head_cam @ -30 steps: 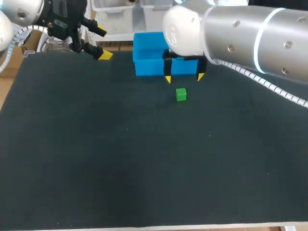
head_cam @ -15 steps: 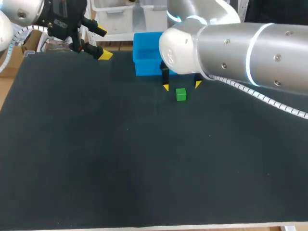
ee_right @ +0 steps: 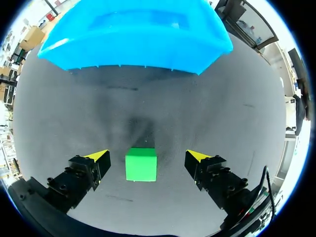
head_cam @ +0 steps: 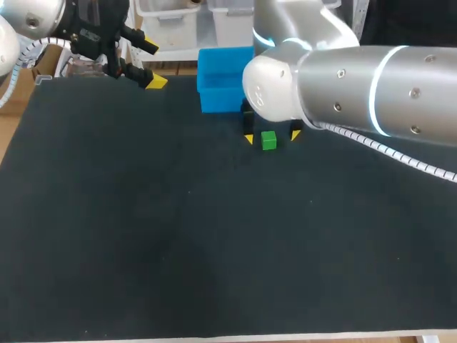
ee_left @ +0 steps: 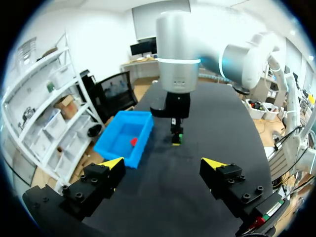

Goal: Use the left arm to pick the red cube and place it into the blue plastic box first, then use the right arm to grasp the green cube and put it into the same blue plastic box after the first action is fully finished.

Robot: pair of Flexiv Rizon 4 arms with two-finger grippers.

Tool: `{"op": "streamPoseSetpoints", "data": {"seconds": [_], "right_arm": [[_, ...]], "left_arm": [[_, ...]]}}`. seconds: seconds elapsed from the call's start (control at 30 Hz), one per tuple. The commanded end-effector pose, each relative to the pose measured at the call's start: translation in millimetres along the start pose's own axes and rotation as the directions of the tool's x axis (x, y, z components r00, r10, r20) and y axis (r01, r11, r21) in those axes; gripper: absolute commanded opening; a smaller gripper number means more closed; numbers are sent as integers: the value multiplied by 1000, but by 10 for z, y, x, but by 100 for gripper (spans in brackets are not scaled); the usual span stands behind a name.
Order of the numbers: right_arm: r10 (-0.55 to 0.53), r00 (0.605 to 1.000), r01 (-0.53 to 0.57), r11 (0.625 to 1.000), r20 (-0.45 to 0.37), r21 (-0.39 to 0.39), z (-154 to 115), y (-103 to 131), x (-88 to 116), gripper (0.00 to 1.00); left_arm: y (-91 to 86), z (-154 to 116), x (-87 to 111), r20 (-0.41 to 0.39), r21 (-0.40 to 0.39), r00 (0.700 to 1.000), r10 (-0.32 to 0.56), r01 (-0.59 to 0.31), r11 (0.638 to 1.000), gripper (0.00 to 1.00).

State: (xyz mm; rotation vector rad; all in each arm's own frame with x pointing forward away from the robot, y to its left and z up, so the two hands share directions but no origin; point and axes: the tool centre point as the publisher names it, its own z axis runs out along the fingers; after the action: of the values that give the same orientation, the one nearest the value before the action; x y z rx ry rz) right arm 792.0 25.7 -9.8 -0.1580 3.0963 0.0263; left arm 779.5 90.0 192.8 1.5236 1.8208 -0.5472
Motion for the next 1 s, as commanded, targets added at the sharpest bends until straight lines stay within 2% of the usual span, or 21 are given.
{"op": "streamPoseSetpoints", "data": {"seconds": [0.03,0.37,0.4,0.5,0.53,0.57,0.8,1.0], "right_arm": [[0,1000,0,1000,-7,6,40,12,-39,100],[-11,999,12,1000,-34,25,107,57,-70,100],[-13,999,14,1000,-37,27,112,62,-71,58],[-18,999,19,999,-41,30,121,71,-72,25],[-21,999,22,999,-44,32,125,75,-71,6],[-22,999,23,999,-45,33,127,76,-71,0],[-23,998,25,999,-50,43,127,74,-63,0],[1,996,5,998,-87,64,77,40,-67,0]], "left_arm": [[14,1,-2,-2,3,1000,1,-1,1000,100],[14,1,-2,-2,3,1000,1,-1,1000,100],[14,1,-2,-2,3,1000,1,-1,1000,100],[14,1,-2,-2,3,1000,1,-1,1000,100],[14,1,-2,-2,3,1000,1,-1,1000,100],[14,1,-2,-2,3,1000,1,-1,1000,100],[14,1,-2,-2,3,1000,1,-1,1000,100],[14,1,-2,-2,3,1000,1,-1,1000,100]]}}
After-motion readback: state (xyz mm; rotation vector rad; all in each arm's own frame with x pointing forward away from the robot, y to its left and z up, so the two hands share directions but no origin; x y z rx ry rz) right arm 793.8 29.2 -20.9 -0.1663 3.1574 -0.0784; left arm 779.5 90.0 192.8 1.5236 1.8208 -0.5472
